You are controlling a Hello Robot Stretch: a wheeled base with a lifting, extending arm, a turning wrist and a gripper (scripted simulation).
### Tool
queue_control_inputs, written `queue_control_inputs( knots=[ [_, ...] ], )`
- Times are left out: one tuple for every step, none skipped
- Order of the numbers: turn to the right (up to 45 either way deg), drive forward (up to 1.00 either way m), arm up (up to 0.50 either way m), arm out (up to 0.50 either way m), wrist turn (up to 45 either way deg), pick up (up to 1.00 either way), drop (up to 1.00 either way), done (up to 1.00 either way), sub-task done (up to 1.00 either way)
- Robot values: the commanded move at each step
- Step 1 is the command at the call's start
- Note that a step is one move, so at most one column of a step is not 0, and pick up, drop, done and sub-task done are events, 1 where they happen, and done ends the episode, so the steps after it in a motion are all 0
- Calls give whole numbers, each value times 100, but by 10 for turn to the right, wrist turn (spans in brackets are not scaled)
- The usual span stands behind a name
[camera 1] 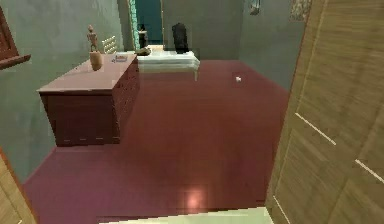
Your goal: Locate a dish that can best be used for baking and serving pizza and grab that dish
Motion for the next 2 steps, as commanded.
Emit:
queue_control_inputs(
  knots=[
    [0,50,0,0,0,0,0,0,0],
    [150,0,0,0,0,0,0,0,0]
  ],
)
